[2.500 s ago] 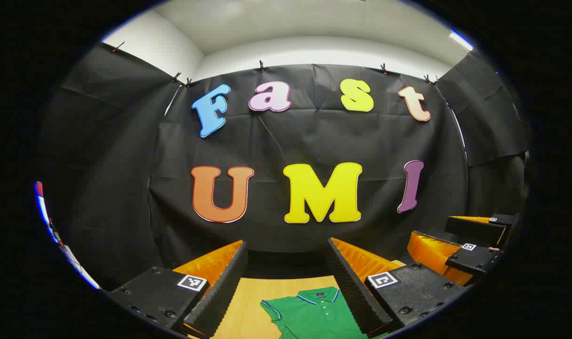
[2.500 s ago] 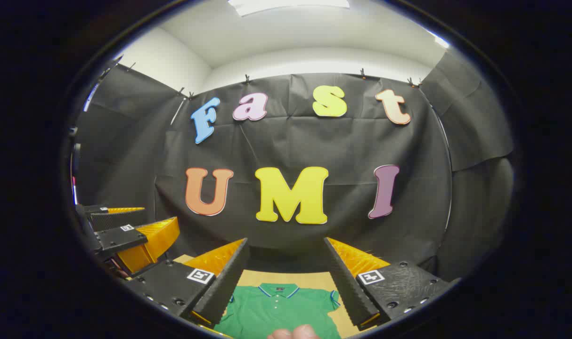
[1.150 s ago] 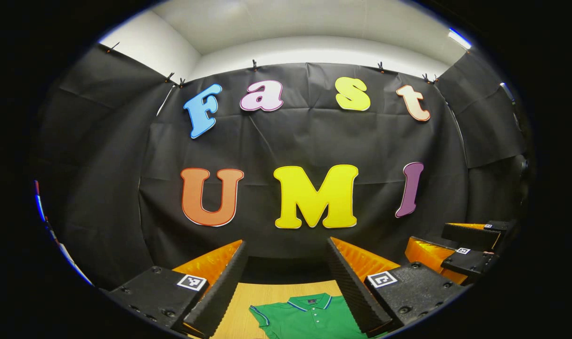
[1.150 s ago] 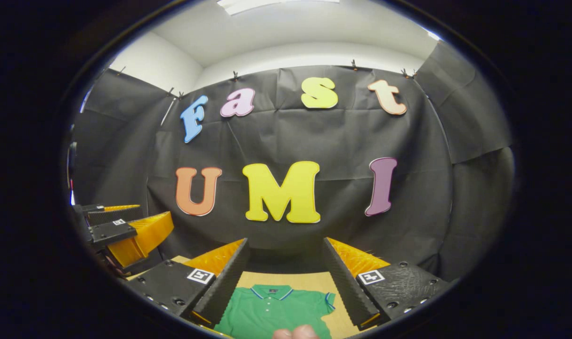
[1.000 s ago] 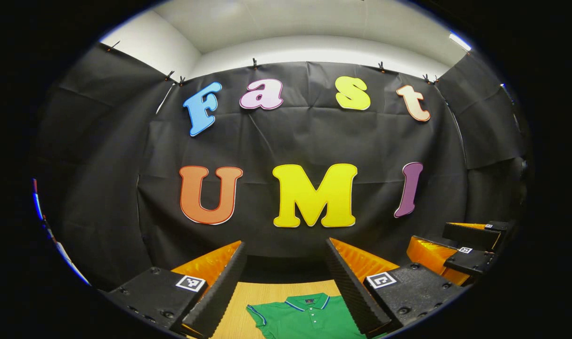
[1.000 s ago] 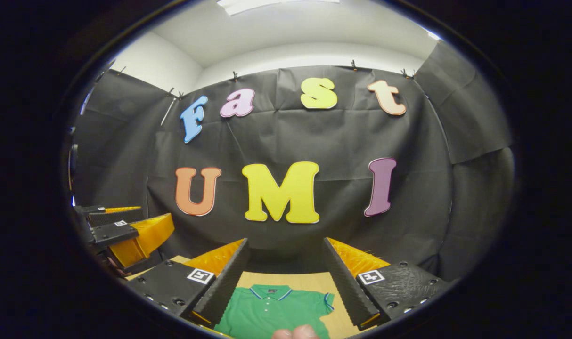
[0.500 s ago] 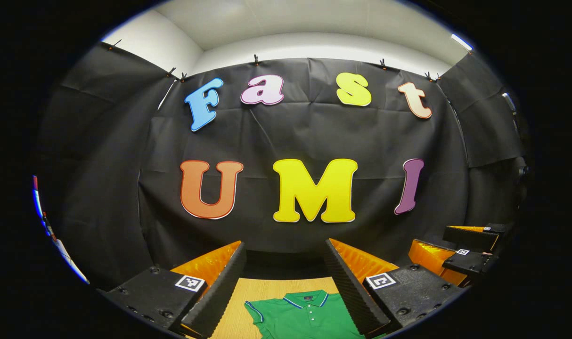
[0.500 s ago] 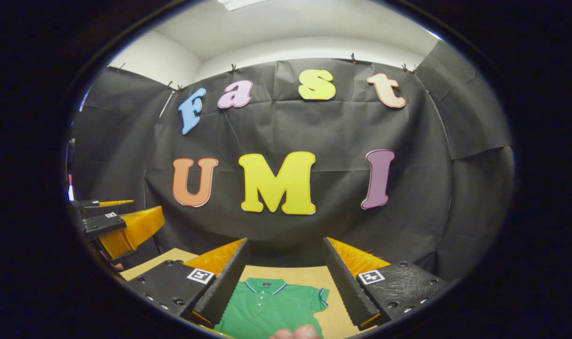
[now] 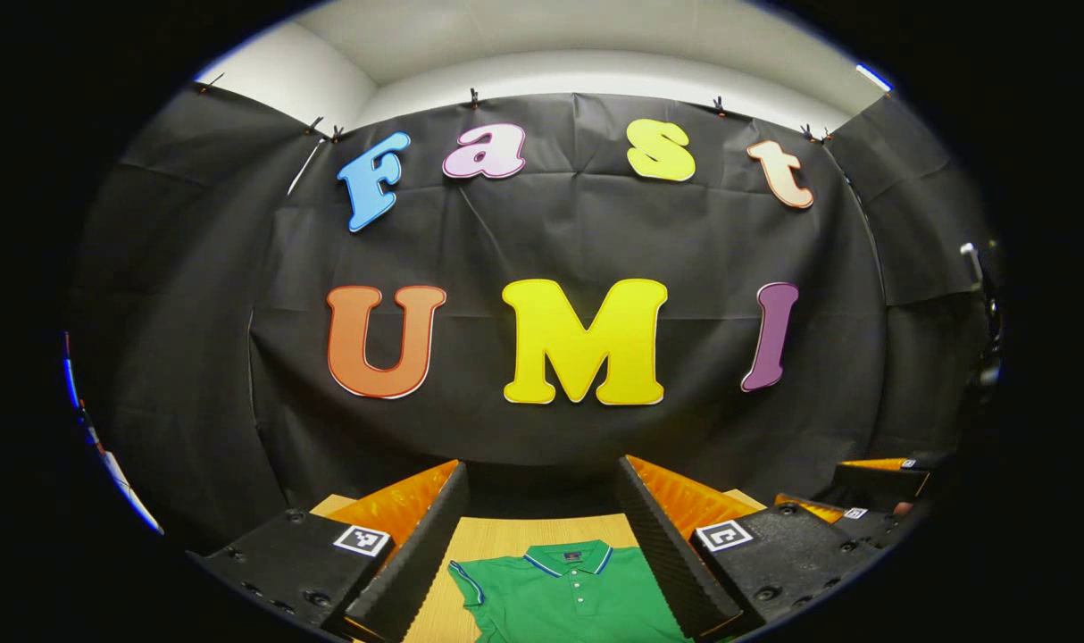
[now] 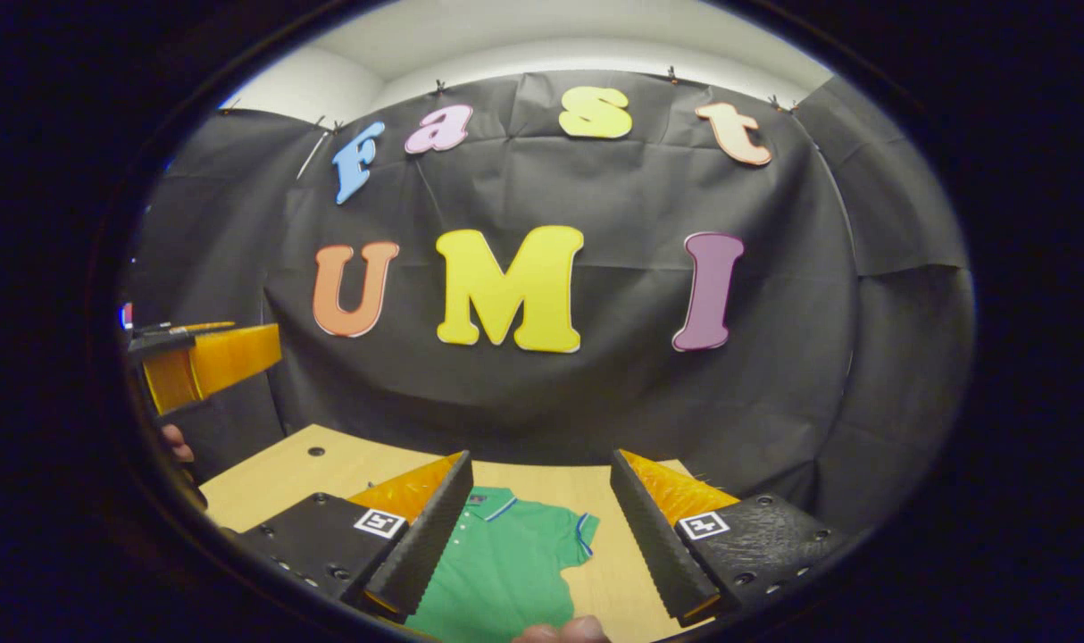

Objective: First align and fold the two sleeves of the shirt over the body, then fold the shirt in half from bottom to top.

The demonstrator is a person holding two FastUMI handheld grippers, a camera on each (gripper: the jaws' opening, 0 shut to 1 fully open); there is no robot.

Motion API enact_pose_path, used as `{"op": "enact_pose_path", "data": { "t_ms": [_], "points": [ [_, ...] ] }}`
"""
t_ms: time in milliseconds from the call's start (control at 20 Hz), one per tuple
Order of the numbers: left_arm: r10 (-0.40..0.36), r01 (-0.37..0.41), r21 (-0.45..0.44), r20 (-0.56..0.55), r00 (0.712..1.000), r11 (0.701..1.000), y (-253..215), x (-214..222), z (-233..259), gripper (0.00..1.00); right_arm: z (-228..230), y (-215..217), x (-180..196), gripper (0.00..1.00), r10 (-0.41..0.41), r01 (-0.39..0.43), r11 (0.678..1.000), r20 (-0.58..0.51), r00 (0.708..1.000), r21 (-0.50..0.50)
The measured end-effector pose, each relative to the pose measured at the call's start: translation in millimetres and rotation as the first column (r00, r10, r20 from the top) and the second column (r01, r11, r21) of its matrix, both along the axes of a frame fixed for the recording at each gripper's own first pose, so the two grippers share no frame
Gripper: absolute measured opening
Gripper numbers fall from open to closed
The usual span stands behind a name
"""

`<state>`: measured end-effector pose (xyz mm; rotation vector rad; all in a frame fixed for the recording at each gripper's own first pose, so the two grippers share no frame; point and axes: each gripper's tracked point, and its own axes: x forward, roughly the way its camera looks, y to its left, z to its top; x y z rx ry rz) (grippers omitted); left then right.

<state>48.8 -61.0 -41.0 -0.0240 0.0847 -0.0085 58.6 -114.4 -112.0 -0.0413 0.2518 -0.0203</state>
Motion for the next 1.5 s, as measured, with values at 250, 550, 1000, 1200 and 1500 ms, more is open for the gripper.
{"op": "enact_pose_path", "data": {
  "t_ms": [250,550,1000,1200,1500],
  "points": [
    [0.023,-0.022,0.013,-0.031,0.999,1.000,0.4,11.3,-13.2,1.00,-64.6,-20.6,28.5,0.95,0.031,-0.029,0.999,-0.166,0.986,0.016],
    [0.073,-0.072,0.020,-0.071,0.995,0.997,9.1,37.8,-33.2,1.00,-158.4,-55.2,78.1,0.96,0.033,-0.036,0.999,-0.363,0.931,-0.004],
    [0.143,-0.141,0.023,-0.164,0.976,0.990,14.3,67.2,-72.4,1.00,-297.3,-87.6,141.4,0.95,0.031,-0.017,0.999,-0.569,0.822,0.030],
    [0.161,-0.157,0.037,-0.198,0.967,0.987,12.6,75.6,-87.2,1.00,-333.2,-89.3,156.3,0.94,0.060,-0.027,0.998,-0.625,0.778,0.063],
    [0.171,-0.163,0.057,-0.220,0.960,0.985,8.5,79.3,-94.0,1.00,-357.0,-91.8,157.1,0.34,0.080,-0.013,0.994,-0.679,0.730,0.104]
  ]
}}
